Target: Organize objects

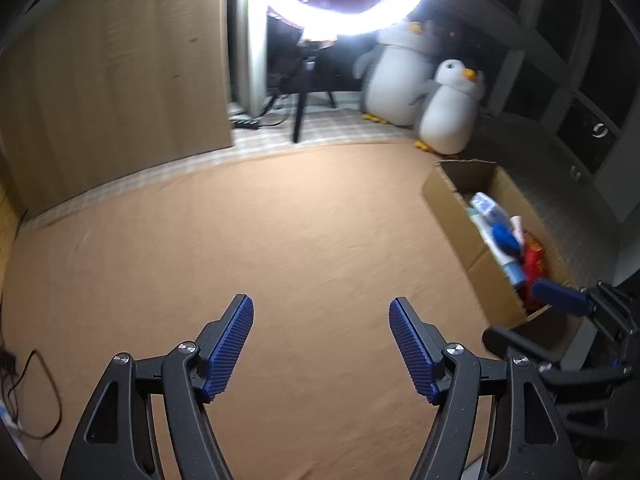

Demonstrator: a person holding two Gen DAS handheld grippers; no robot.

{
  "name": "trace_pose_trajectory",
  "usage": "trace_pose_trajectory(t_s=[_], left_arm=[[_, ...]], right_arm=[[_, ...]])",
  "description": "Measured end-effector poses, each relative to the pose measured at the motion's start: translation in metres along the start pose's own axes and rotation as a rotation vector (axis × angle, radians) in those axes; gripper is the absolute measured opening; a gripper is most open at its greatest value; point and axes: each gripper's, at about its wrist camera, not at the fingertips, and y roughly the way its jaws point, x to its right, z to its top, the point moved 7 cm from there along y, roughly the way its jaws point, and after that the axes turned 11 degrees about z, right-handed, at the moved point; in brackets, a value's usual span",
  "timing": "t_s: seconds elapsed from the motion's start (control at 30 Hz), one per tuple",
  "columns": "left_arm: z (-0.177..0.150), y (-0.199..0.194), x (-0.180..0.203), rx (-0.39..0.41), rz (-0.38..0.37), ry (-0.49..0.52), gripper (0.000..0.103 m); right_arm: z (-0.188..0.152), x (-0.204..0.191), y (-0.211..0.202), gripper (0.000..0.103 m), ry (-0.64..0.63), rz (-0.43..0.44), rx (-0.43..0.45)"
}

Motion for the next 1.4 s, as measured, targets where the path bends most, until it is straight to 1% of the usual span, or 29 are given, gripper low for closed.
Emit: trace_pose_trajectory(t_s=[0.2, 0.33, 0.63, 0.8, 0.93, 1.13, 1.27, 1.4], left_arm=[[-0.018, -0.01, -0.04, -0.003, 0.051, -0.065, 0.08], [-0.03, -0.014, -0.062, -0.009, 0.089, -0.098, 0.082], [-0.044, -0.024, -0.096, -0.024, 0.139, -0.144, 0.085], [-0.047, -0.024, -0.107, -0.037, 0.161, -0.161, 0.088], [-0.049, -0.023, -0.115, -0.05, 0.168, -0.175, 0.089], [-0.049, -0.025, -0.118, -0.048, 0.186, -0.173, 0.089], [-0.049, -0.028, -0.118, -0.042, 0.191, -0.17, 0.091], [-0.049, -0.028, -0.117, -0.045, 0.185, -0.169, 0.092]], right_arm=[[0.003, -0.025, 0.011, 0.069, -0.034, 0.021, -0.011], [0.005, -0.039, 0.017, 0.07, -0.05, 0.032, -0.012], [0.007, -0.061, 0.029, 0.074, -0.072, 0.046, -0.015], [0.009, -0.068, 0.034, 0.076, -0.084, 0.04, -0.018], [0.009, -0.072, 0.036, 0.076, -0.088, 0.029, -0.017], [0.009, -0.073, 0.038, 0.077, -0.081, 0.019, -0.013], [0.008, -0.074, 0.037, 0.077, -0.073, 0.017, -0.013], [0.008, -0.072, 0.037, 0.077, -0.065, 0.012, -0.013]])
